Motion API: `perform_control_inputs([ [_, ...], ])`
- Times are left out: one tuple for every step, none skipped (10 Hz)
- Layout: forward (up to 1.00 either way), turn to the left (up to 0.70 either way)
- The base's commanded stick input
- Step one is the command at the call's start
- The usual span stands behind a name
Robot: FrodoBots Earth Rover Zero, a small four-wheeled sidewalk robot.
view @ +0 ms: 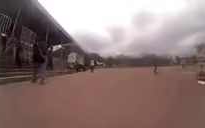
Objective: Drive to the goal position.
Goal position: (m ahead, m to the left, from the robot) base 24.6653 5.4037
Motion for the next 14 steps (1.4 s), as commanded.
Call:
perform_control_inputs([
  [1.0, 0.0],
  [1.0, 0.0],
  [1.0, 0.0],
  [1.0, 0.0],
  [1.0, 0.0],
  [1.0, 0.0],
  [1.0, 0.0],
  [1.0, 0.0],
  [1.0, 0.0],
  [1.0, -0.27],
  [1.0, -0.27],
  [1.0, -0.27],
  [1.0, -0.27],
  [1.0, -0.27],
])
